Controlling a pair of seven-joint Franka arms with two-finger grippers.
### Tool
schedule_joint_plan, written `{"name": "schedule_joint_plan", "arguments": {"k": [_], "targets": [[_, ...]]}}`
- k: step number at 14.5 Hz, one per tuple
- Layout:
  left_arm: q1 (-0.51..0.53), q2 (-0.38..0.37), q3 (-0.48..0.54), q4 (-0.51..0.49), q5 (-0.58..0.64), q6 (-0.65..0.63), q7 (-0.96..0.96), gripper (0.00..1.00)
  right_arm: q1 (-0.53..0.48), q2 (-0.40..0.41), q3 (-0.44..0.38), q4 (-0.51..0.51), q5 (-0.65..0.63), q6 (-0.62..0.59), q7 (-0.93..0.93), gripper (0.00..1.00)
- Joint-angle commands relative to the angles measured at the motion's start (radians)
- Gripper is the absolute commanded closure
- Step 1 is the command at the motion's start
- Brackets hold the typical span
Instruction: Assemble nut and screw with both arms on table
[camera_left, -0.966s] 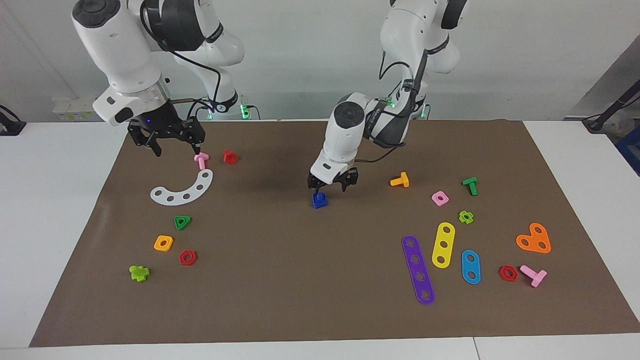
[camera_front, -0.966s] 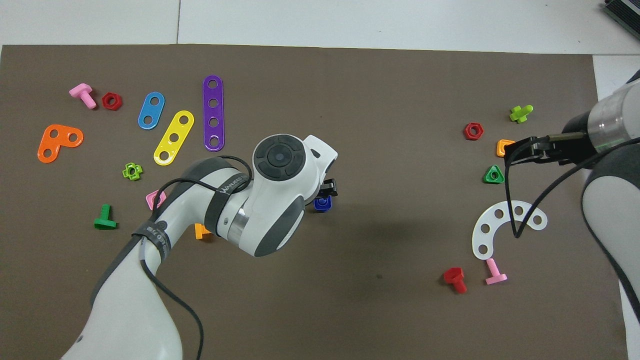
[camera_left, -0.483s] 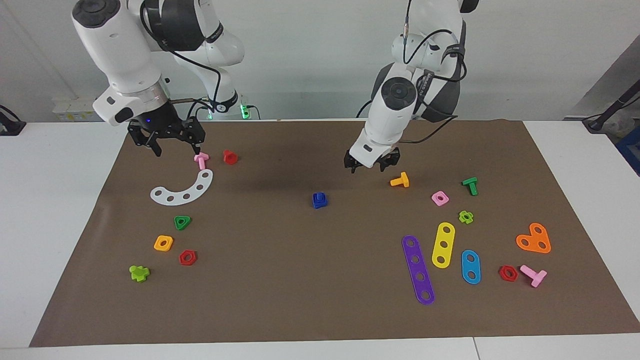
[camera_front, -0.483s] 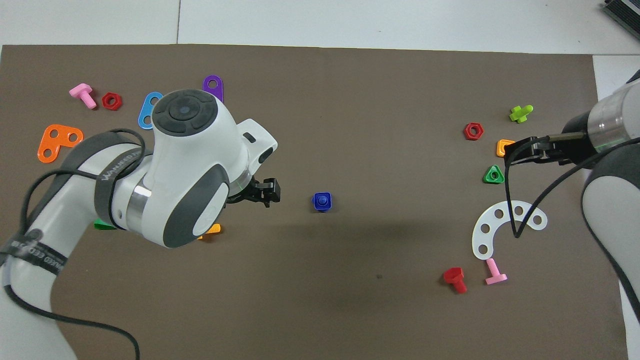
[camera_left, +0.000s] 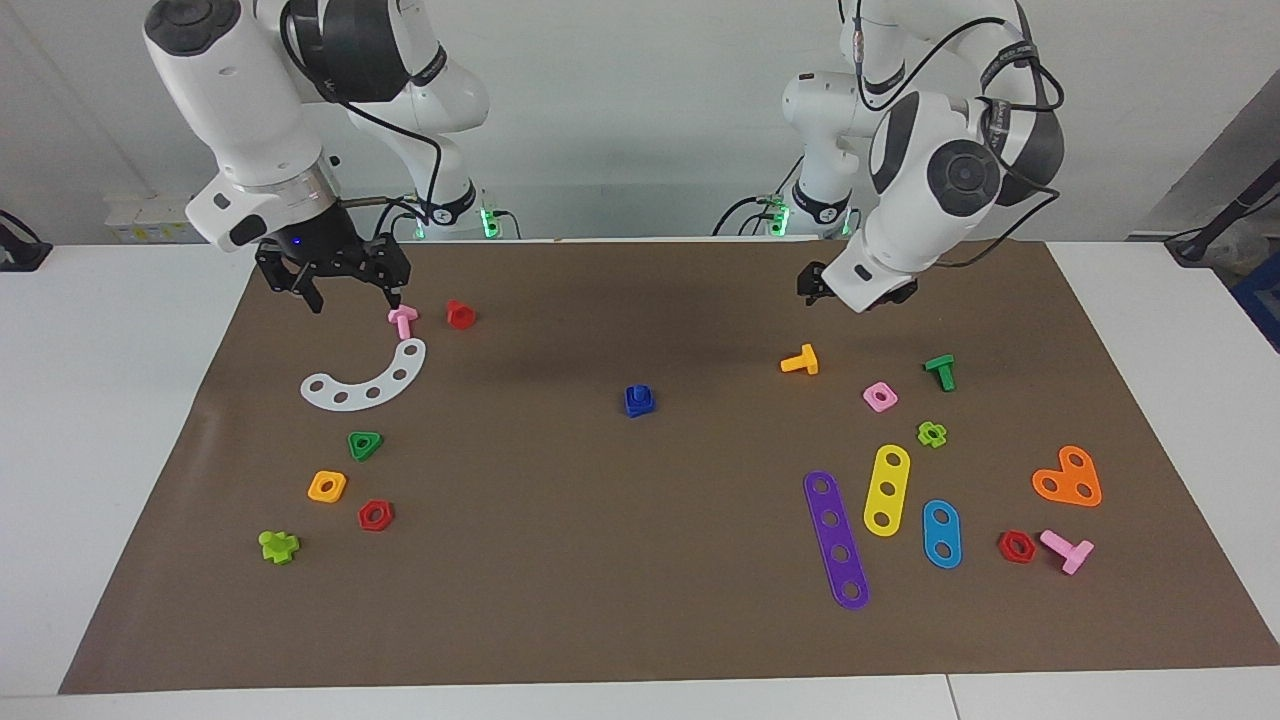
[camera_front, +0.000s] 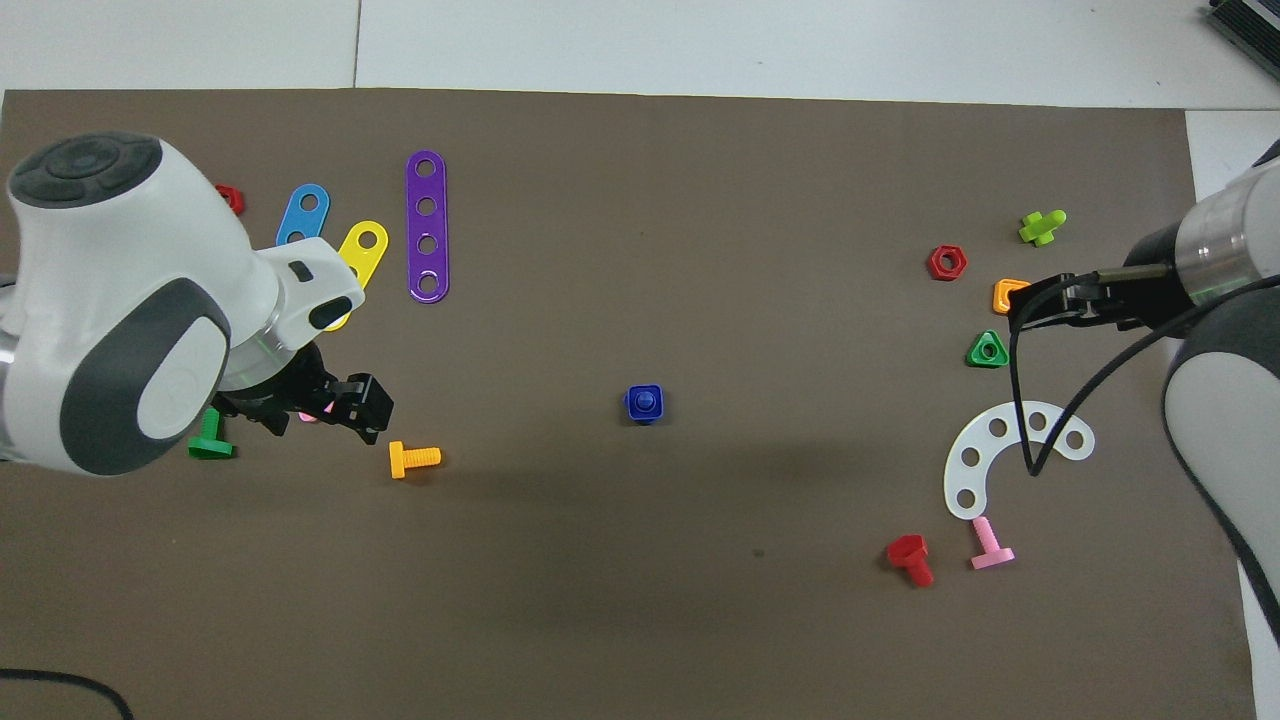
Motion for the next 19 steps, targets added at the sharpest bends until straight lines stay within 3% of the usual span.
{"name": "schedule_joint_plan", "arguments": {"k": [1, 5, 10, 15, 19], "targets": [[0.059, -0.124, -0.012, -0.119, 0.052, 0.016, 0.011, 0.03, -0.004, -0.024, 0.004, -0.026, 0.001, 0.004, -0.023, 0.00], [0.158, -0.194, -0.011, -0.116, 0.053, 0.016, 0.039, 0.00, -0.004, -0.024, 0.004, -0.026, 0.001, 0.004, -0.023, 0.00], [0.226, -0.184, -0.012, -0.016, 0.053, 0.042, 0.040, 0.00, -0.004, -0.024, 0.004, -0.026, 0.002, 0.004, -0.023, 0.00], [0.225, -0.176, -0.012, -0.008, 0.052, 0.193, 0.040, 0.00, -0.004, -0.024, 0.004, -0.026, 0.002, 0.004, -0.023, 0.00], [0.226, -0.168, -0.012, -0.007, 0.052, 0.231, 0.040, 0.00, -0.004, -0.024, 0.004, -0.026, 0.002, 0.004, -0.023, 0.00]]}}
